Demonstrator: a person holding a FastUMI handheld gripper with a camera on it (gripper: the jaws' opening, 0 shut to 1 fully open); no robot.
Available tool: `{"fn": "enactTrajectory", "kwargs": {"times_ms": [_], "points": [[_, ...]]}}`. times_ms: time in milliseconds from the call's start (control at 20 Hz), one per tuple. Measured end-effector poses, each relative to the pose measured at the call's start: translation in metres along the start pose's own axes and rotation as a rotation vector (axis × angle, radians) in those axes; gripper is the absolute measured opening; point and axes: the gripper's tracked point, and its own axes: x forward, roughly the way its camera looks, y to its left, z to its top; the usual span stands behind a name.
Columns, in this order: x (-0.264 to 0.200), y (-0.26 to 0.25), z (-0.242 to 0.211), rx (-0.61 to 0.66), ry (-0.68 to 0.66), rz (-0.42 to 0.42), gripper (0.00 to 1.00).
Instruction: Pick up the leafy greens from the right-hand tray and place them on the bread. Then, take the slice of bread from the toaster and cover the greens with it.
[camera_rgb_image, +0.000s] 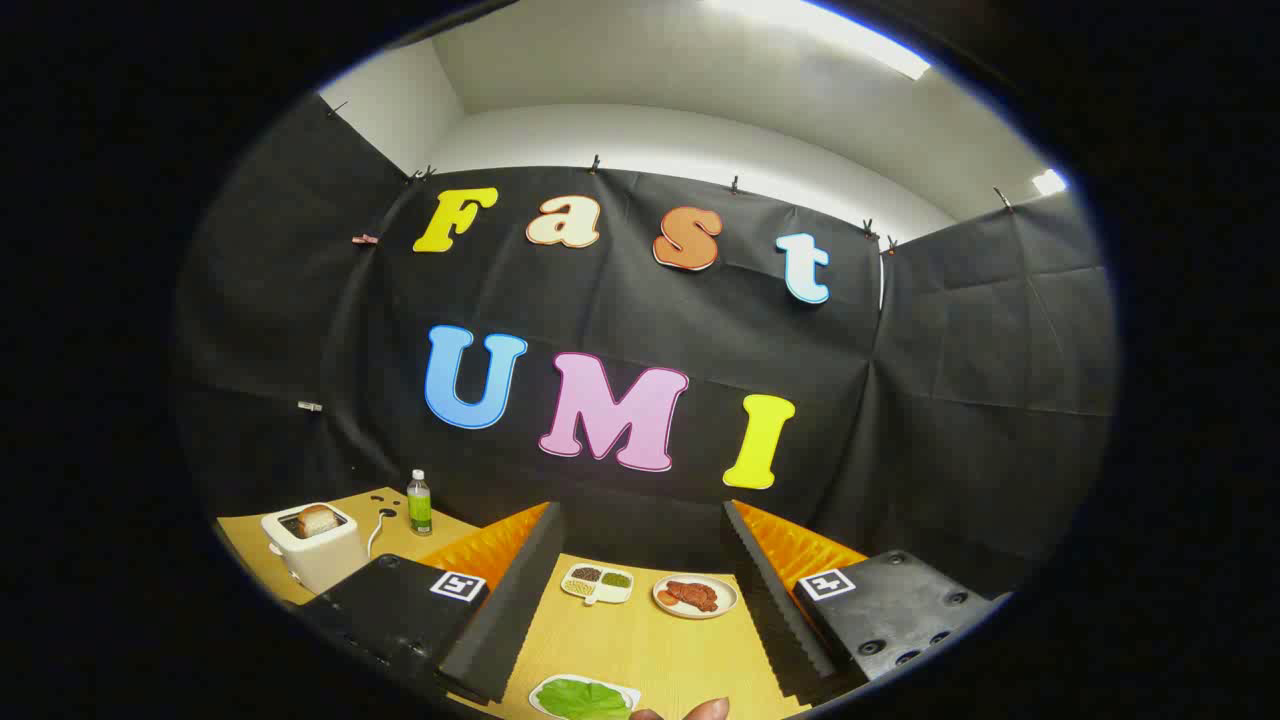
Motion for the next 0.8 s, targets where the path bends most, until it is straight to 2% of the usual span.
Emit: {"fn": "enactTrajectory", "kwargs": {"times_ms": [800], "points": [[0.009,0.014,-0.014,-0.008,0.055,0.064,0.97]]}}
